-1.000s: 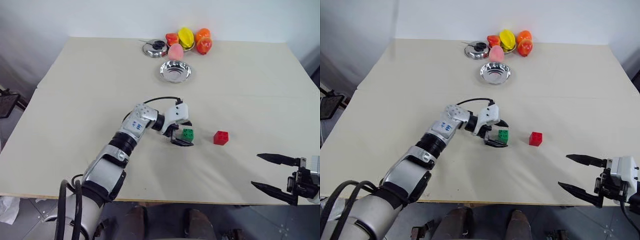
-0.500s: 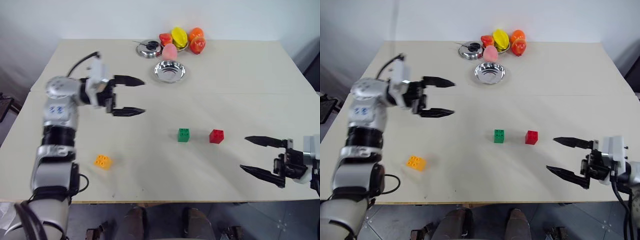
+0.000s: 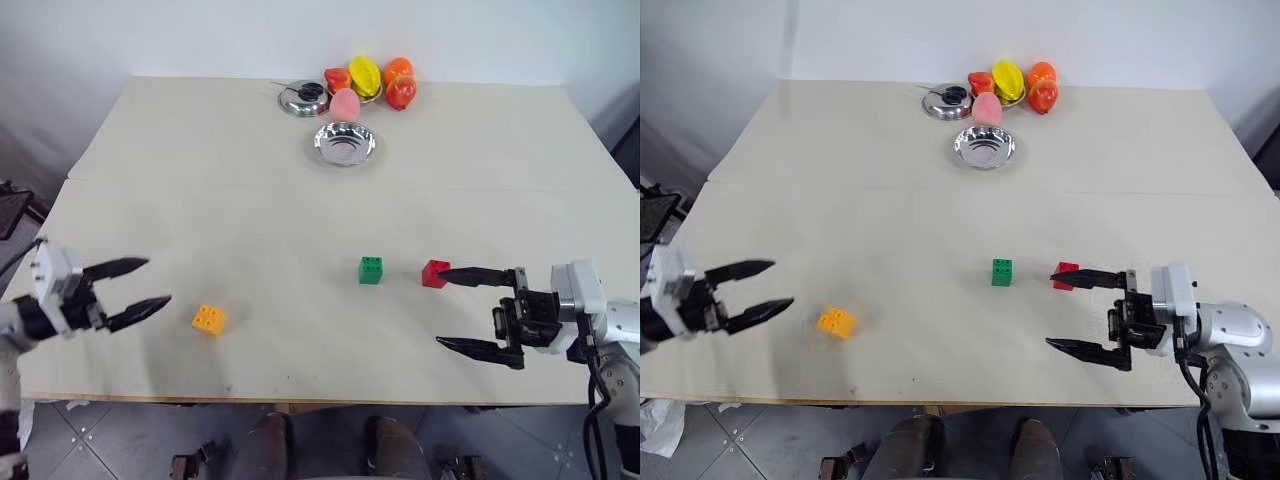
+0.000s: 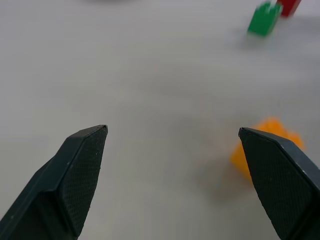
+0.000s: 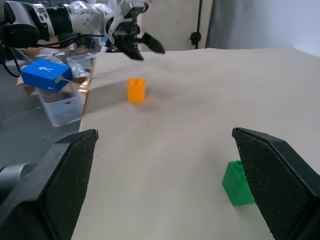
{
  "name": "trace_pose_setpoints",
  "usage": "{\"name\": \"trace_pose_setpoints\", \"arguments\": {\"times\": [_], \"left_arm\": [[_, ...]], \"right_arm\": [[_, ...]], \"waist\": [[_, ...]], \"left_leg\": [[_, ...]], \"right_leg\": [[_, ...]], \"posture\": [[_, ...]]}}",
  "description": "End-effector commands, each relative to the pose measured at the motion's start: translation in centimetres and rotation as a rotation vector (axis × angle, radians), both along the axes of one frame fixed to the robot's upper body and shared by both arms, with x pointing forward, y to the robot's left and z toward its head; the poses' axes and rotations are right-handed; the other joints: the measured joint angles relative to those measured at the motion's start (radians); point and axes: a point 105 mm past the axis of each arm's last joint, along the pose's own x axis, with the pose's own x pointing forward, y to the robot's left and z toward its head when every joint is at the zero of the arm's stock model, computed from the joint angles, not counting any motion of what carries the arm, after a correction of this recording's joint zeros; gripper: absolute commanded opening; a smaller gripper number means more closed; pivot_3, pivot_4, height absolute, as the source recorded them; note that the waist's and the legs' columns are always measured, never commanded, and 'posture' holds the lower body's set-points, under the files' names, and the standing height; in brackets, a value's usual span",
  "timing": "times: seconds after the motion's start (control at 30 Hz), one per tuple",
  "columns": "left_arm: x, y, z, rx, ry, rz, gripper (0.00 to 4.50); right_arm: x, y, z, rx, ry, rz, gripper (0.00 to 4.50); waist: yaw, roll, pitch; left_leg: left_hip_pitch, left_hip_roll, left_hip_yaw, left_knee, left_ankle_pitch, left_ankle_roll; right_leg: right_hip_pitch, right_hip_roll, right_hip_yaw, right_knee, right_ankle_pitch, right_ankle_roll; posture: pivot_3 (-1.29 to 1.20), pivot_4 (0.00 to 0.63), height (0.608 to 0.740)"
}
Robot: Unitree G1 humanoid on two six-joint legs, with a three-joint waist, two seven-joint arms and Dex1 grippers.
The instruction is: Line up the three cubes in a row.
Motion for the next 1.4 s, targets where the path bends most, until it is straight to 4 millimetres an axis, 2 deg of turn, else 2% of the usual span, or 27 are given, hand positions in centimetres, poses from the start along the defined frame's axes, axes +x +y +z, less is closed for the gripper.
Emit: {"name": "trace_pose_setpoints", "arguments": {"times": [0.03, 0.13, 0.23, 0.5, 0.73, 0.8, 0.9, 1.0, 1.13, 1.17, 1.27, 1.4], "left_arm": [[-3.0, 1.4, -0.7, -0.042, 0.027, 0.095, 4.46], [-5.2, 0.6, -1.9, -0.048, 0.078, 0.079, 4.46], [-6.1, -1.1, -2.2, -0.066, 0.071, 0.051, 4.46], [-4.6, -5.8, -1.1, -0.155, -0.073, 0.126, 4.46], [-3.5, -9.4, -3.7, -0.227, -0.046, 0.170, 4.46], [-3.1, -9.8, -4.3, -0.225, -0.036, 0.184, 4.46], [-2.5, -9.2, -4.4, -0.221, -0.072, 0.247, 4.46], [-2.5, -9.2, -4.9, -0.191, -0.091, 0.244, 3.91], [-2.3, -9.4, -5.4, -0.186, -0.080, 0.211, 2.75], [-2.0, -9.4, -5.4, -0.177, -0.080, 0.196, 2.32], [-1.2, -10.1, -5.1, -0.164, -0.076, 0.091, 1.50], [1.5, -12.2, -3.1, -0.101, -0.078, -0.211, 1.48]], "right_arm": [[-0.5, 0.5, 0.2, -0.024, -0.010, 0.075, 4.50], [-0.4, 0.3, -0.2, -0.040, -0.016, 0.074, 4.50], [-0.3, -0.5, -1.0, -0.035, 0.000, 0.042, 4.50], [-0.7, -3.6, -2.9, -0.053, 0.019, -0.032, 4.50], [-1.0, -6.1, -3.9, -0.075, 0.033, -0.100, 4.50], [-0.9, -6.3, -3.9, -0.081, 0.029, -0.111, 4.50], [-1.0, -6.4, -3.9, -0.078, 0.032, -0.128, 4.50], [-1.3, -6.2, -3.9, -0.075, 0.027, -0.135, 4.50], [-1.6, -5.8, -3.8, -0.072, 0.027, -0.151, 4.50], [-1.6, -5.6, -3.7, -0.071, 0.024, -0.160, 4.50], [-1.7, -5.4, -3.5, -0.068, 0.025, -0.182, 4.50], [-2.0, -5.3, -3.1, -0.065, 0.025, -0.230, 4.50]], "waist": [[-0.011, 0.000, 0.000], [-0.014, -0.001, 0.000], [-0.003, -0.001, -0.001], [0.004, -0.001, -0.001], [0.004, 0.000, -0.002], [0.004, 0.000, -0.002], [0.004, 0.000, -0.002], [0.006, 0.001, -0.002], [0.006, 0.001, -0.002], [0.007, 0.001, -0.002], [0.010, 0.001, -0.003], [0.017, 0.003, -0.003]], "left_leg": [[0.001, 0.001, 0.001, -0.001, -0.001, 0.000], [0.002, 0.003, 0.002, -0.001, -0.002, 0.000], [0.003, 0.003, 0.003, -0.001, -0.002, -0.001], [0.006, 0.011, 0.009, 0.000, -0.005, -0.003], [0.009, 0.012, 0.012, 0.000, -0.005, -0.003], [0.009, 0.012, 0.013, 0.000, -0.005, -0.003], [0.009, 0.012, 0.013, 0.001, -0.005, -0.003], [0.009, 0.012, 0.013, 0.001, -0.005, -0.003], [0.009, 0.012, 0.013, 0.001, -0.006, -0.003], [0.009, 0.012, 0.013, 0.001, -0.006, -0.003], [0.009, 0.012, 0.013, 0.001, -0.006, -0.003], [0.009, 0.012, 0.012, 0.001, -0.006, -0.003]], "right_leg": [[0.000, 0.000, 0.001, 0.000, 0.000, 0.000], [0.000, 0.002, 0.001, -0.001, 0.000, -0.001], [0.001, 0.003, 0.001, -0.001, 0.000, -0.002], [0.000, 0.010, 0.007, -0.003, 0.002, -0.006], [0.000, 0.011, 0.010, -0.003, 0.002, -0.006], [0.000, 0.011, 0.010, -0.003, 0.002, -0.007], [0.000, 0.011, 0.011, -0.004, 0.002, -0.007], [0.000, 0.011, 0.011, -0.004, 0.002, -0.007], [0.000, 0.011, 0.011, -0.005, 0.002, -0.007], [0.000, 0.011, 0.011, -0.005, 0.002, -0.007], [0.000, 0.011, 0.011, -0.005, 0.002, -0.008], [-0.001, 0.011, 0.011, -0.004, 0.002, -0.008]], "posture": [[0.00, 0.150, 0.740], [0.00, 0.150, 0.740], [0.00, 0.150, 0.740], [0.00, 0.150, 0.740], [0.00, 0.150, 0.740], [0.00, 0.150, 0.740], [0.00, 0.150, 0.740], [0.00, 0.150, 0.740], [0.00, 0.150, 0.740], [0.00, 0.150, 0.740], [0.00, 0.150, 0.740], [0.00, 0.150, 0.740]]}}
